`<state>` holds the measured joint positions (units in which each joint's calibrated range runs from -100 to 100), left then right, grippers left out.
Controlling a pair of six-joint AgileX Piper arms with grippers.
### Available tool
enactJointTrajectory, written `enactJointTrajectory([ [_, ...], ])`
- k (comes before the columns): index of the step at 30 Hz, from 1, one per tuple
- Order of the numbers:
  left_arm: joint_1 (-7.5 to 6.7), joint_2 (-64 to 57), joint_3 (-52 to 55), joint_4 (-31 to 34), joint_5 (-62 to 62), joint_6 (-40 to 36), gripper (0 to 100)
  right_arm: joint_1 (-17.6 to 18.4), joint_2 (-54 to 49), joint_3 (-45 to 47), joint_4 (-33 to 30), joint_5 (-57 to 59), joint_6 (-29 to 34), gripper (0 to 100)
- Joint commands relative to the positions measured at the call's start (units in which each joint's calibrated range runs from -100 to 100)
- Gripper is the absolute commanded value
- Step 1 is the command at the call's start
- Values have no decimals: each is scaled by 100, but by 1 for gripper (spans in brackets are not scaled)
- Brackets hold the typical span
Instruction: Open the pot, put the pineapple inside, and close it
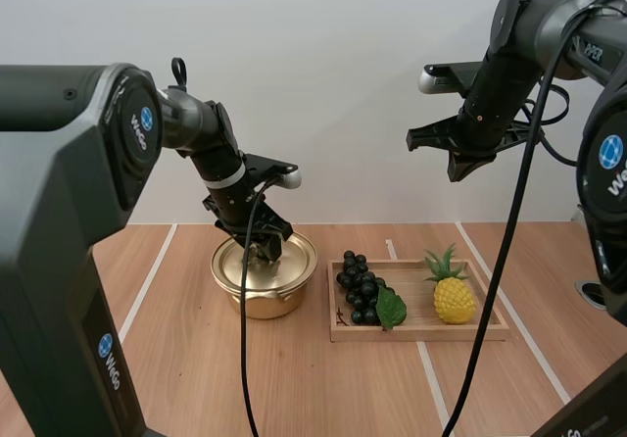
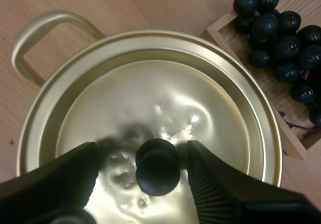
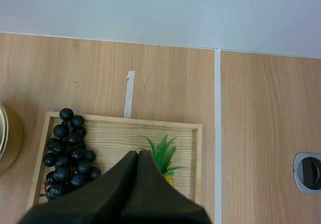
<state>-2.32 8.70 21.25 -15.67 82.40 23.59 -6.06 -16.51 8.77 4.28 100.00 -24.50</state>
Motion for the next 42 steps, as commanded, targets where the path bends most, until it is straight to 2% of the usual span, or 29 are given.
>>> enactJointTrajectory([
  [1, -37, 99, 11, -42, 88, -36, 84, -24, -50, 5, 20, 0, -45, 0],
  [4, -37, 99, 11, -110, 289, -36, 75, -24, -50, 5, 20, 0, -45, 0],
  [9, -37, 99, 11, -145, 852, -36, 35, -24, -50, 5, 20, 0, -45, 0],
  [14, -37, 99, 11, -150, 908, -36, 0, -24, -50, 5, 20, 0, -45, 0],
  [26, -37, -209, -128, -414, 931, -36, 0, -24, -50, 5, -88, 0, -45, 0],
  [38, -29, -1683, -716, -416, 850, -36, 0, -24, -50, 5, -117, 0, -45, 0],
  [42, -29, -2193, -793, -405, 461, -36, 0, -24, -50, 5, -117, 0, -45, 0],
])
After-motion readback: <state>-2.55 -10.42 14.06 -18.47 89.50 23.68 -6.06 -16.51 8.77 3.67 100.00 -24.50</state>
